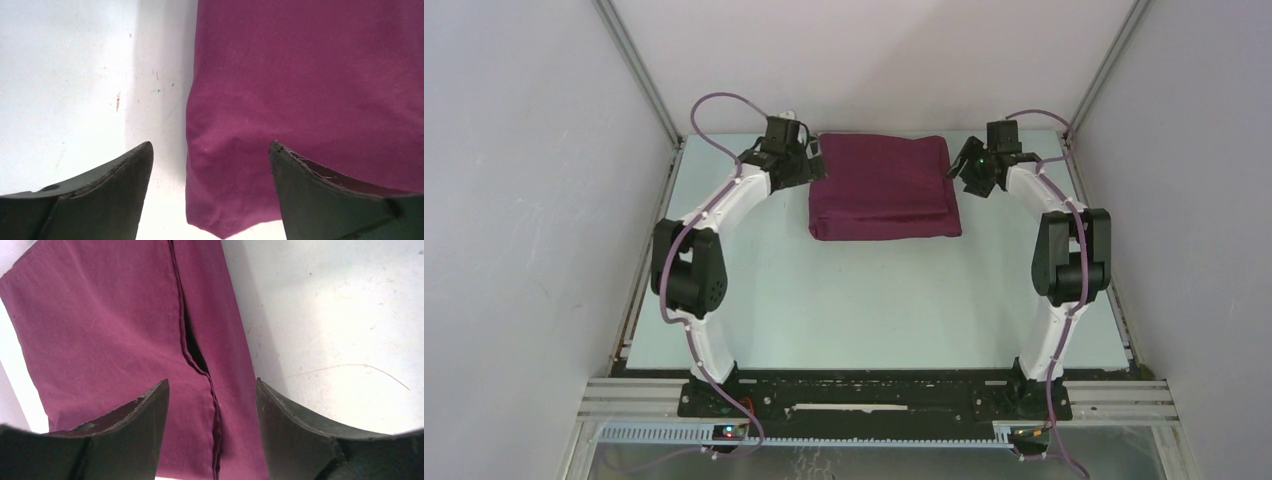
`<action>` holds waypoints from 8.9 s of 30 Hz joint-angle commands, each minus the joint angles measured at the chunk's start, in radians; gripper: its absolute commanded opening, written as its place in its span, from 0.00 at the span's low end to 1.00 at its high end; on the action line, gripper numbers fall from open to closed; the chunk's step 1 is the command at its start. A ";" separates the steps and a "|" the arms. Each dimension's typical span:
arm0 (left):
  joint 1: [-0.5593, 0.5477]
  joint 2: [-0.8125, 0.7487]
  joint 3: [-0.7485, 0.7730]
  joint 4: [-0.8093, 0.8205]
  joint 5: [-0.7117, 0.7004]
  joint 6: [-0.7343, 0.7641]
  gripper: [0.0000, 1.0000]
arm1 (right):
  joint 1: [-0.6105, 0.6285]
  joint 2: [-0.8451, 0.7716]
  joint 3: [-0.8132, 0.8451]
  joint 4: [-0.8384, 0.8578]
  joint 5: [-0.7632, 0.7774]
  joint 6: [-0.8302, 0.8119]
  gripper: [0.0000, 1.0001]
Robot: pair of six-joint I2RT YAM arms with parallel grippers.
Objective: Open and lay out the surgical kit
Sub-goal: Move the surgical kit at the center of the board, then open the surgical kit at the center of the board.
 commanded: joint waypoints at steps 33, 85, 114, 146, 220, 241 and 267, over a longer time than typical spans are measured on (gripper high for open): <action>-0.203 -0.212 -0.041 0.124 -0.049 0.158 1.00 | 0.080 -0.202 -0.217 -0.023 -0.018 0.122 0.56; -0.405 0.107 0.073 0.464 0.371 0.631 0.72 | 0.093 -0.228 -0.046 -0.104 -0.096 0.158 0.00; -0.407 0.297 0.255 0.476 0.370 0.644 0.54 | 0.107 -0.230 0.012 -0.149 -0.109 0.156 0.00; -0.001 0.131 0.173 0.372 -0.104 0.348 0.00 | 0.014 -0.439 -0.196 -0.100 -0.052 0.045 0.72; 0.607 0.546 0.635 -0.048 0.051 0.023 0.87 | 0.083 -0.366 -0.311 -0.024 0.000 -0.017 0.73; 0.528 0.380 0.474 0.132 -0.083 0.098 0.01 | 0.066 -0.359 -0.311 -0.024 -0.015 -0.030 0.72; 0.659 0.096 0.057 0.078 -0.132 -0.079 1.00 | 0.111 -0.382 -0.311 -0.050 0.006 -0.030 0.72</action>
